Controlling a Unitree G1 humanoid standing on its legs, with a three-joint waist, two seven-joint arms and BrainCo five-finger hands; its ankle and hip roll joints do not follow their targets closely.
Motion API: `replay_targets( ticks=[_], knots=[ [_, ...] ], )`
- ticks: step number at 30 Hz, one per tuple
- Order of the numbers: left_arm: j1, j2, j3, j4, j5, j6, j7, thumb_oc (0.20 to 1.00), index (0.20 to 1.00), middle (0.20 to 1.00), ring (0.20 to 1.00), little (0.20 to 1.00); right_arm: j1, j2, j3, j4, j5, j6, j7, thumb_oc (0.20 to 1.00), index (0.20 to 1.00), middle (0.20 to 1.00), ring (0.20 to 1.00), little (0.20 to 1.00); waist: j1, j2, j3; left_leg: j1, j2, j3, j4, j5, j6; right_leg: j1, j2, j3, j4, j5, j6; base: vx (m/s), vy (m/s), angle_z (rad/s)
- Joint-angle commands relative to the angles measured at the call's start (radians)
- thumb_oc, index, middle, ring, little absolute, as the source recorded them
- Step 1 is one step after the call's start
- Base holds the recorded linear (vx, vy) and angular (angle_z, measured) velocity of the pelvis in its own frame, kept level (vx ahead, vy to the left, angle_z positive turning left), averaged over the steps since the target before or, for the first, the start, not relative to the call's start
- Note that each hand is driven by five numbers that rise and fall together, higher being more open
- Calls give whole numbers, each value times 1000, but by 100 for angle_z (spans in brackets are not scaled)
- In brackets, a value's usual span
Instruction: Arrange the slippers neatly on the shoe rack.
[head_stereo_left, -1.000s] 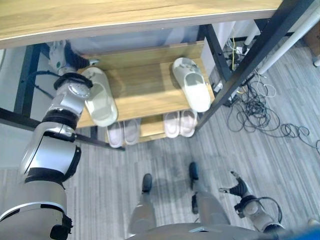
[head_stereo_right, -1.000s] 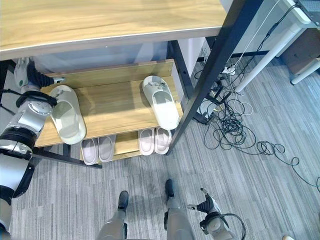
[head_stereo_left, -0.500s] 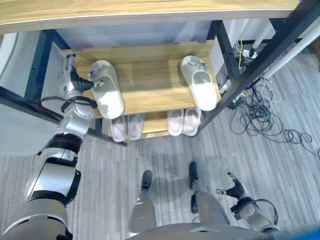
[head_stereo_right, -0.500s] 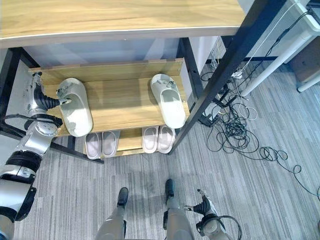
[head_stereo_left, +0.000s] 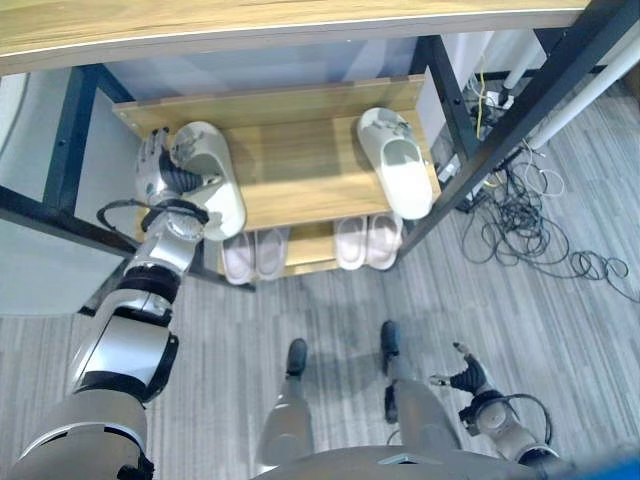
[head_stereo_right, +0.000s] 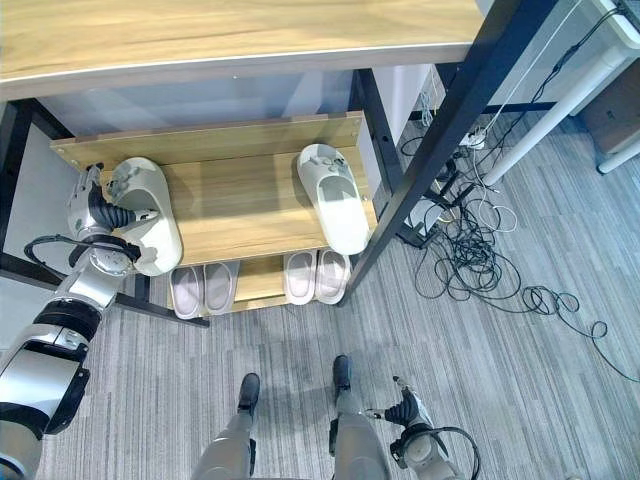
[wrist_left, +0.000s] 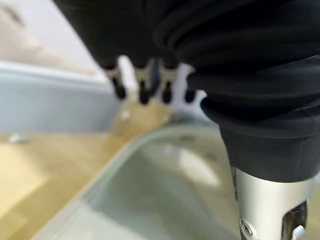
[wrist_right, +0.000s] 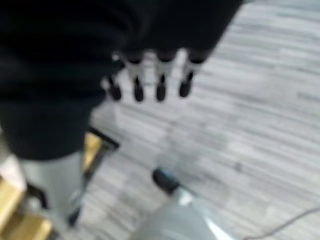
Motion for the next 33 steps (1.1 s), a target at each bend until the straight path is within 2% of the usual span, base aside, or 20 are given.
replay_targets(
  ticks=[1, 9, 14, 18, 19, 23, 24, 27, 33],
  knots=[
    [-148, 34, -29, 42, 2, -14, -10, 200, 200, 200, 200, 200, -64, -19, 28, -18, -3, -6, -33, 1000, 1000, 1000, 1000, 1000, -5, 13, 54, -44, -76, 40, 60, -90, 117, 50, -29, 41, 21, -143, 44, 0, 0, 0],
    [-167, -26, -52, 86, -33, -30, -27, 200, 200, 200, 200, 200, -87, -19, 38, 4, 12, -4, -29, 1000, 1000, 1000, 1000, 1000, -10, 17, 56, -43, -77, 47, 61, -90, 118, 45, -31, 43, 25, -145, 43, 0, 0, 0],
    [-166, -55, -74, -47, -31, -39, -19, 200, 200, 200, 200, 200, -94, -19, 32, 6, 29, -2, -21, 1000, 1000, 1000, 1000, 1000, -10, 25, 59, -42, -80, 44, 65, -93, 118, 46, -31, 49, 31, -150, 41, -1, -6, 0],
    [-191, -115, -103, -114, -31, -39, -21, 200, 200, 200, 200, 200, -104, -14, 35, 13, 40, 5, -16, 1000, 1000, 1000, 1000, 1000, -14, 31, 63, -42, -80, 47, 66, -94, 118, 41, -31, 56, 31, -149, 38, -5, -21, -3],
    [-242, -154, -134, -102, -25, -33, -15, 200, 200, 200, 200, 200, -113, -17, 40, 20, 47, 6, -16, 1000, 1000, 1000, 1000, 1000, -23, 36, 65, -45, -79, 49, 61, -90, 117, 32, -30, 62, 29, -144, 38, -3, -27, -7],
    [-316, -203, -167, -56, -19, -16, -5, 200, 200, 200, 200, 200, -122, -19, 50, 33, 50, 7, -20, 1000, 1000, 1000, 1000, 1000, -36, 45, 67, -49, -78, 53, 55, -86, 117, 18, -27, 73, 28, -143, 37, 3, -36, -19],
    [-378, -229, -197, 11, 3, 3, 4, 200, 200, 200, 200, 200, -139, -28, 47, 47, 59, 9, -19, 1000, 1000, 1000, 1000, 1000, -45, 49, 66, -51, -77, 55, 50, -81, 116, 11, -24, 79, 28, -141, 36, 6, -29, -14],
    [-451, -240, -229, 105, 45, 28, 15, 200, 200, 200, 200, 200, -150, -33, 52, 54, 55, 0, -33, 1000, 1000, 1000, 1000, 1000, -54, 56, 67, -56, -73, 62, 42, -75, 115, -3, -19, 87, 24, -137, 37, 16, -32, -11],
    [-477, -250, -234, 151, 70, 50, 26, 200, 200, 200, 200, 200, -152, -24, 66, 67, 54, -4, -40, 1000, 1000, 1000, 1000, 1000, -54, 63, 59, -58, -69, 65, 27, -70, 115, -13, -12, 90, 19, -138, 36, 29, -17, -8]
  ],
)
